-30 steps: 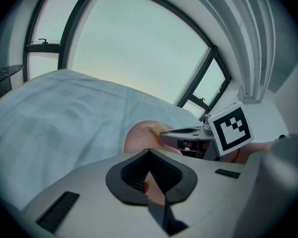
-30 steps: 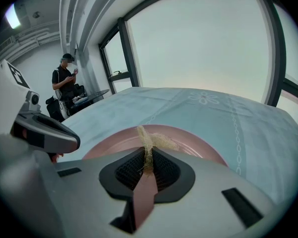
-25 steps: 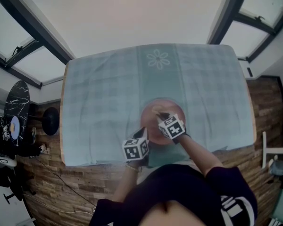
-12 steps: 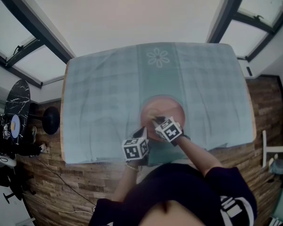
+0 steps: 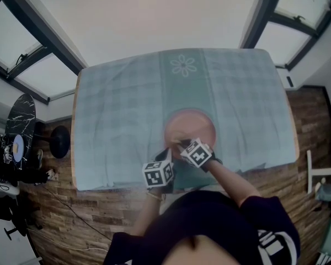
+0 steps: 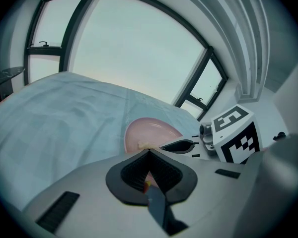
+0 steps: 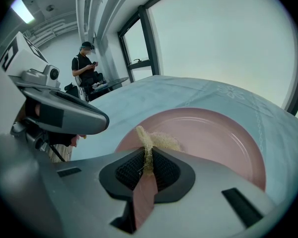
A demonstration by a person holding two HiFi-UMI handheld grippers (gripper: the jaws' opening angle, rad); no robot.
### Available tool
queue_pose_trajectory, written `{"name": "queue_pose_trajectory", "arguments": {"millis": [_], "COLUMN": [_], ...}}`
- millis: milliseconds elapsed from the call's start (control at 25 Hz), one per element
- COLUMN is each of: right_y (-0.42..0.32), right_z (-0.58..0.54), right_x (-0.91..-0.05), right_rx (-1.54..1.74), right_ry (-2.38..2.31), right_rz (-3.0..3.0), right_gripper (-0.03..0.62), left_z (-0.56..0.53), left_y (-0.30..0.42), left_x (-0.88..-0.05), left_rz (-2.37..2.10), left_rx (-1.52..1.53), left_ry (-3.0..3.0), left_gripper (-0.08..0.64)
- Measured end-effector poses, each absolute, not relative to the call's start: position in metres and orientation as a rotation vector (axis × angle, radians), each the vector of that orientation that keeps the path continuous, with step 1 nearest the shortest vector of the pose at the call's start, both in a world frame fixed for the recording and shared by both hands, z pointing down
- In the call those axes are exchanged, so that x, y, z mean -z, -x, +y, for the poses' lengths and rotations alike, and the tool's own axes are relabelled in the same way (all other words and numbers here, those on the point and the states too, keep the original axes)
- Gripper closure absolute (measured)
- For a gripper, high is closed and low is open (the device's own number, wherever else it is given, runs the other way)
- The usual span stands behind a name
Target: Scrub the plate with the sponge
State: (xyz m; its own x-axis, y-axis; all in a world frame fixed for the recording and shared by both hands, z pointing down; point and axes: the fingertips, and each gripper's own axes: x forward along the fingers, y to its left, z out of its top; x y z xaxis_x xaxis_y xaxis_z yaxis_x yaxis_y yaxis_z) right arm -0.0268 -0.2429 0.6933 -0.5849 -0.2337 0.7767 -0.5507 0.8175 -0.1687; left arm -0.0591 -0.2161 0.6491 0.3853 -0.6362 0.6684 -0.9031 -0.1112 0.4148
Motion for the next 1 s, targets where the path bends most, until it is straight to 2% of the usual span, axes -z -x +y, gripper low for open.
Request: {"name": "queue_pose_trajectory", "arguments": {"millis": [1000], "right_y": [-0.030], "right_z": [-0.214], "right_x": [-0.702], "right_rx": [-0.557], "right_ry": [-0.641], "right_rz": [-2.035], "right_gripper": [0.552], "left_z": [-0.202], "left_y": [0.042], "left_x": [-0.641], "left_rz": [-1.285], "left_rx": [-0.456], "left_ry": [-1.905], "left_gripper": [0.551]}}
